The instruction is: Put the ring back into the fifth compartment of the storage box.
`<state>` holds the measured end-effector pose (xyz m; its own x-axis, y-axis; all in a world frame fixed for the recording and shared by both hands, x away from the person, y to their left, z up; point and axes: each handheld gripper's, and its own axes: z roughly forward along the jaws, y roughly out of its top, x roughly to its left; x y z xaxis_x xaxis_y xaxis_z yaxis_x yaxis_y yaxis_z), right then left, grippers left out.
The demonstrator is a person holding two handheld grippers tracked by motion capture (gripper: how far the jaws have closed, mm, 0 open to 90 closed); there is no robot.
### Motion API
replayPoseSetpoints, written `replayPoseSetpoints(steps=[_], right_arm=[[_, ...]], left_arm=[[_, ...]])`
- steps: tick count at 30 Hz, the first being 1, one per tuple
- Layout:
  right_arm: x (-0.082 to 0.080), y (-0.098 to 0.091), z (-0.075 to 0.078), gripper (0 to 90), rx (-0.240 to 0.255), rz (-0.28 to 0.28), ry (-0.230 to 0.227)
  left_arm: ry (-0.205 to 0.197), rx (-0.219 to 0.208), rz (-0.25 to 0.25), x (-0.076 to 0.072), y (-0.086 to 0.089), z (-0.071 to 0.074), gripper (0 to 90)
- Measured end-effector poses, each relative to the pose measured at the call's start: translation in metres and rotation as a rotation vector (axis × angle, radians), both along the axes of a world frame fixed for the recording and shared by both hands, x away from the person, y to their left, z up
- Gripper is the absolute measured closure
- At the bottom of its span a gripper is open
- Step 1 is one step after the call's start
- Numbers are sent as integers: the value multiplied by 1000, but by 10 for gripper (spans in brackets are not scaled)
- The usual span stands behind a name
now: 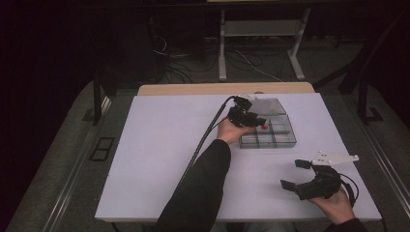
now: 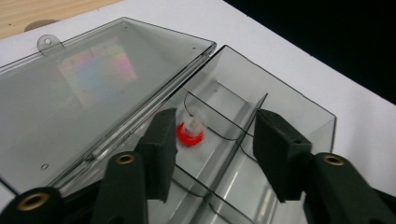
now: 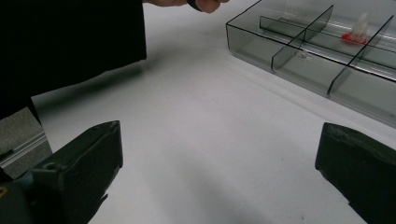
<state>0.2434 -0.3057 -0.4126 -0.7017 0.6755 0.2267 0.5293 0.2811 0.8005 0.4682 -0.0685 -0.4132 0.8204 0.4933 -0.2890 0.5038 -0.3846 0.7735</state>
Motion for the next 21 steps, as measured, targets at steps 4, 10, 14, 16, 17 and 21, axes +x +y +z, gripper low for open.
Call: replayPoseSetpoints(steps=[4, 10, 14, 16, 17, 21], right_arm=[[0, 0, 0, 3, -1, -5, -1], [0, 0, 0, 3, -2, -4, 0], [0, 0, 0, 3, -2, -4, -1], [0, 0, 0, 3, -3, -4, 0], [0, 0, 0, 3, -3, -4, 0], [0, 0, 0, 3, -3, -4, 0]], left_arm=[[30, -35, -6, -1, 8, 5, 390], [21, -48, -19, -8, 18, 14, 175], [30, -38, -14, -13, 23, 18, 0], [20, -40, -17, -16, 28, 20, 0], [6, -45, -17, -17, 31, 21, 0], [-14, -36, -15, -25, 43, 27, 0]])
